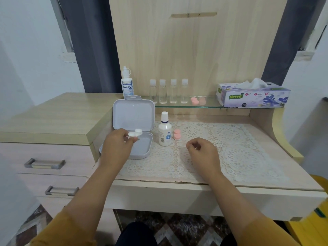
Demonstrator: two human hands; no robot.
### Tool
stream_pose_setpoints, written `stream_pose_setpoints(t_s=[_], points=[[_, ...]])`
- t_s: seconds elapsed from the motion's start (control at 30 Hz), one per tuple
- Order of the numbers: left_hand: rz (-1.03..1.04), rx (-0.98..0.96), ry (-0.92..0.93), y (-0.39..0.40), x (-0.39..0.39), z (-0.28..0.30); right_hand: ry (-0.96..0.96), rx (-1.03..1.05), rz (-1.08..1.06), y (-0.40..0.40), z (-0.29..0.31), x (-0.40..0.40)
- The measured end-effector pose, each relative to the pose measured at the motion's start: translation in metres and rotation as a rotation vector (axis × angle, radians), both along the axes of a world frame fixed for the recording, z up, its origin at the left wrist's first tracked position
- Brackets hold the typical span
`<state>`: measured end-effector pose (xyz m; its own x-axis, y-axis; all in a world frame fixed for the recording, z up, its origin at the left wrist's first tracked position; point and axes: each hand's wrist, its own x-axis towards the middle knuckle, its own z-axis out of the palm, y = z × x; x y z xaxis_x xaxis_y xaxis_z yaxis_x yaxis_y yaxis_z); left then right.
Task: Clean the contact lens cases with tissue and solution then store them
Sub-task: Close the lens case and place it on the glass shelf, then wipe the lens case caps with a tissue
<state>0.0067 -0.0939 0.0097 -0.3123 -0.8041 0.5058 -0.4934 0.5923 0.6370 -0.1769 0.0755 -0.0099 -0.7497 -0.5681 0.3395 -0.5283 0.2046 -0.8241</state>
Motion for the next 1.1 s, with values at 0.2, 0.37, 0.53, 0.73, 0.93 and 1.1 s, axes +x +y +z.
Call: stream_pose_setpoints(t_s=[0.2,0.37,0.53,0.73,0.93,1.1], points=[[-0.064,-0.122,0.232,0.036,-0.01,0.003,-0.234,-0.199,-0.055,0.003,0.004,0.0],[-0.226,-0.139,0.229,0.071,-0.042,-0.001,-0.296,-0.291,-0.092,0.003,0.007,-0.002],[-0.319,0.075,0.184,0.087,-0.08,-0.003,-0.333,-0.343,-0.108,0.004,0.014,-0.011],[-0.366,0.151,0.137,0.091,-0.108,-0.008,-0.265,-0.376,-0.151,0.011,0.034,-0.038],[-0.372,0.142,0.199,0.093,-0.117,-0.016,-0.071,-0.32,-0.275,0.01,0.074,-0.092],[-0.38,0.18,0.27,0.089,-0.118,-0.019,0.143,-0.189,-0.388,-0.007,0.106,-0.135]])
